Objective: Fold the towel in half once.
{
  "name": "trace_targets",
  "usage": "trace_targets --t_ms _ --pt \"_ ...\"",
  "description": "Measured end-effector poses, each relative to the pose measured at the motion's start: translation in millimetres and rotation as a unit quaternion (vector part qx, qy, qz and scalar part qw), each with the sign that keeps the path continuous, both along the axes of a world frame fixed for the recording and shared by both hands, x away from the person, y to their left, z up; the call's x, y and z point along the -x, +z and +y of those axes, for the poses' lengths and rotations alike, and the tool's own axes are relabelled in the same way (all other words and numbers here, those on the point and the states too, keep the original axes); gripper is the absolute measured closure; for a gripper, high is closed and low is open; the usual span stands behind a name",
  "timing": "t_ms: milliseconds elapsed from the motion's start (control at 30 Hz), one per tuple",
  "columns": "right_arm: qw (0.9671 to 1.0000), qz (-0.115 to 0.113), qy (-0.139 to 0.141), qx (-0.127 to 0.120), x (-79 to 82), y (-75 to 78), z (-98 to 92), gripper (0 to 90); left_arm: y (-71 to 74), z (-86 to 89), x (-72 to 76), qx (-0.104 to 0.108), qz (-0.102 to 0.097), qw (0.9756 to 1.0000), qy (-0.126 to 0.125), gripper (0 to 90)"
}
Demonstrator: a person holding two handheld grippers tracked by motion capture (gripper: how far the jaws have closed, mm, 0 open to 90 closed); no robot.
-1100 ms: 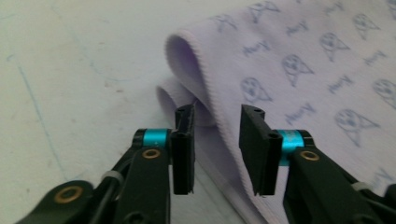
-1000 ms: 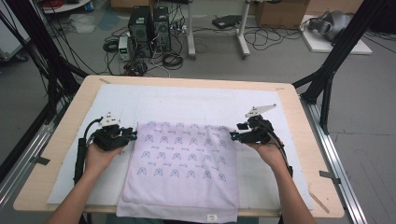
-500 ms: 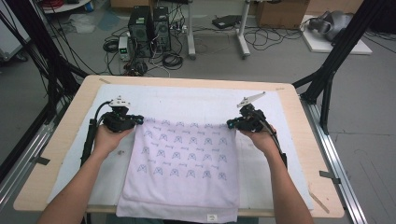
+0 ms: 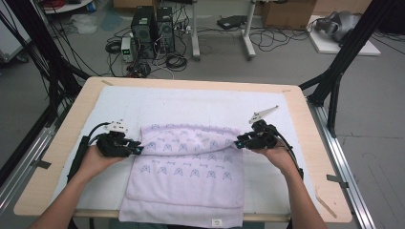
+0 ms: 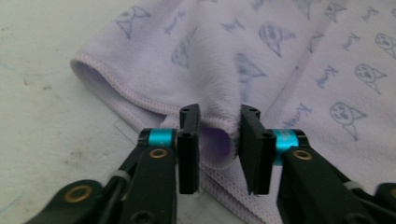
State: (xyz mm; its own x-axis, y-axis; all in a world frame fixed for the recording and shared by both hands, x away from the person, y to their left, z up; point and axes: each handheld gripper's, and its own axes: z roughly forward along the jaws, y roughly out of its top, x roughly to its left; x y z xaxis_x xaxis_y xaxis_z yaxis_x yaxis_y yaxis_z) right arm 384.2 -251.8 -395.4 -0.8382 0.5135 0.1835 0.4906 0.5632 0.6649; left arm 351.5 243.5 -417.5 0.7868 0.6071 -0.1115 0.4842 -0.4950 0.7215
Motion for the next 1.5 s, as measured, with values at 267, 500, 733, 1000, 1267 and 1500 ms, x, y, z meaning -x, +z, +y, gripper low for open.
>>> trace_targets --t_ms 267,500,733,1000,1267,1500 --pt "0.9984 -0.035 -0.033 -0.029 -11.9 10.1 -0.7 64.5 13.6 1.7 -18.8 0.071 -0.036 0.9949 0.062 69.0" --pt "0.9991 -0.02 -0.013 -0.034 -13.8 8.9 3.3 62.3 19.2 -5.7 -22.0 0.074 -0.039 0.9952 0.051 67.4" --pt "0.9998 -0.001 0.021 -0.004 2.7 -2.7 4.3 69.1 4.0 -4.7 -13.4 0.007 -0.002 0.9996 0.026 68.6" --pt "0.9994 0.014 0.029 0.013 16.9 -14.4 0.5 62.5 3.4 -0.1 -4.8 -0.012 0.013 0.9998 0.013 67.3" --pt "0.9986 -0.033 0.001 -0.042 6.1 15.7 -4.4 61.9 29.7 13.2 -13.8 0.049 -0.028 0.9968 0.056 67.4" --pt "0.9993 -0.023 -0.026 0.012 -9.1 -15.8 8.5 65.5 1.5 -14.5 -26.2 -0.005 0.001 0.9993 0.036 68.9"
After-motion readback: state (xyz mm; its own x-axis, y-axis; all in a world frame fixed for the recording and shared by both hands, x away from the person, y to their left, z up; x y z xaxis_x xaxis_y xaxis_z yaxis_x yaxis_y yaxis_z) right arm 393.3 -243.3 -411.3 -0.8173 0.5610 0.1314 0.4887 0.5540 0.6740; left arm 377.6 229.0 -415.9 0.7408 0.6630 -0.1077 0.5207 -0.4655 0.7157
